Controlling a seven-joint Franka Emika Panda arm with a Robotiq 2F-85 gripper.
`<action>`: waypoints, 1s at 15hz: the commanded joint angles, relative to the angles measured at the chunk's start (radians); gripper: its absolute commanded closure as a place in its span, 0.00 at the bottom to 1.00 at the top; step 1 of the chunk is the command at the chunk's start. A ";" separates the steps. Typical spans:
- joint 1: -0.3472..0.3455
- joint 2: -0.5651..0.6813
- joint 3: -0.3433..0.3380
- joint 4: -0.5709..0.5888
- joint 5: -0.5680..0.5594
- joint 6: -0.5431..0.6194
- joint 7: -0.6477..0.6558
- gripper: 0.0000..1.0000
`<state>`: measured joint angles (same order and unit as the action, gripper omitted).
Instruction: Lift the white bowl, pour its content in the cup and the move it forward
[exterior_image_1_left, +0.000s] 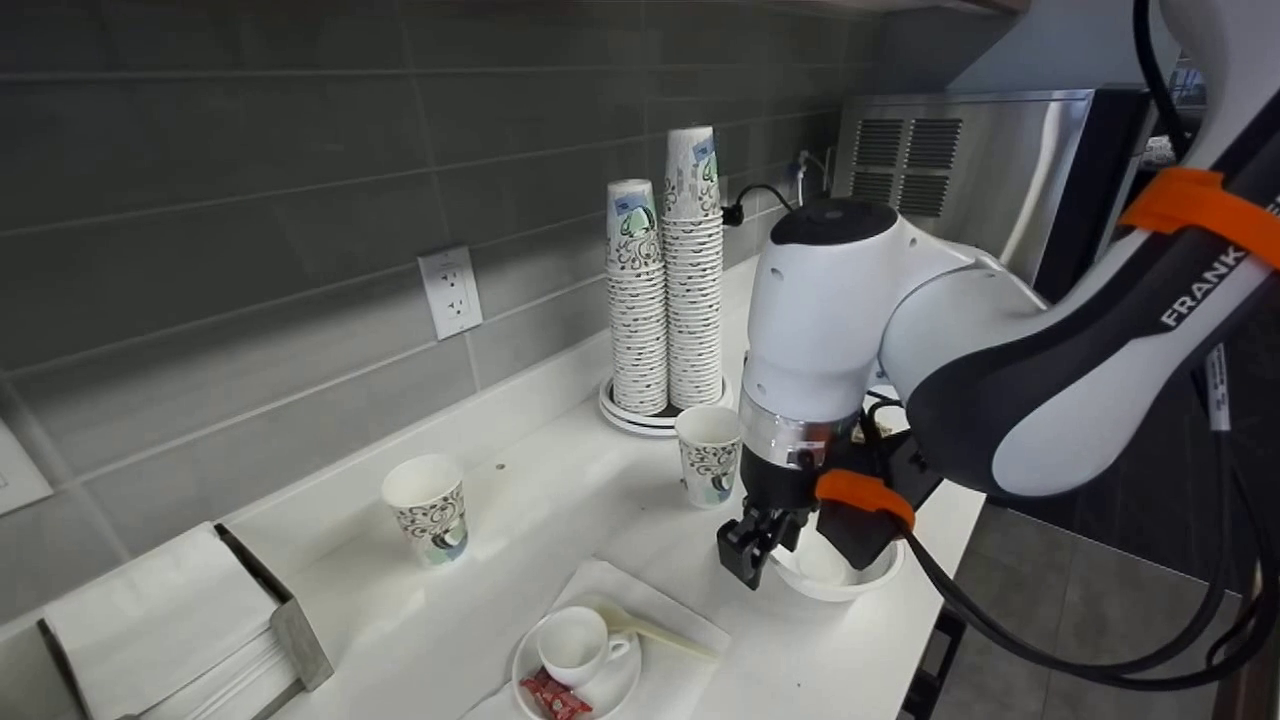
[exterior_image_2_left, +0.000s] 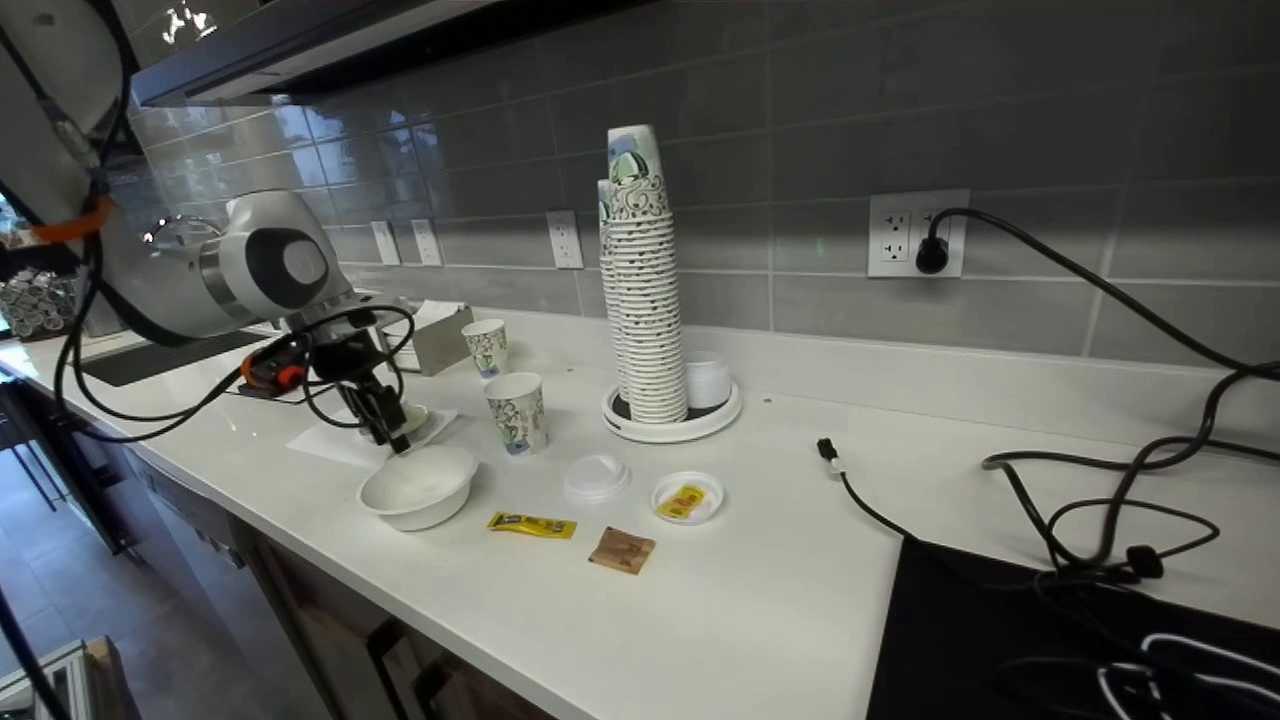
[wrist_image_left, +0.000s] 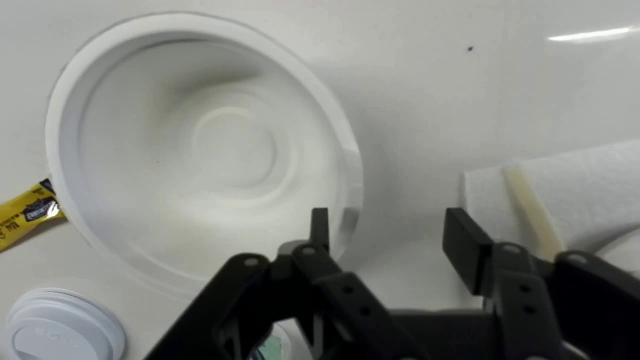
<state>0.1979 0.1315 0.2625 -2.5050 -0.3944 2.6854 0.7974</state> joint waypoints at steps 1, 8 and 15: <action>0.045 -0.129 0.019 -0.019 0.231 -0.058 -0.116 0.07; 0.014 -0.453 -0.023 -0.020 0.370 -0.260 -0.178 0.00; -0.024 -0.568 -0.038 -0.008 0.382 -0.377 -0.310 0.00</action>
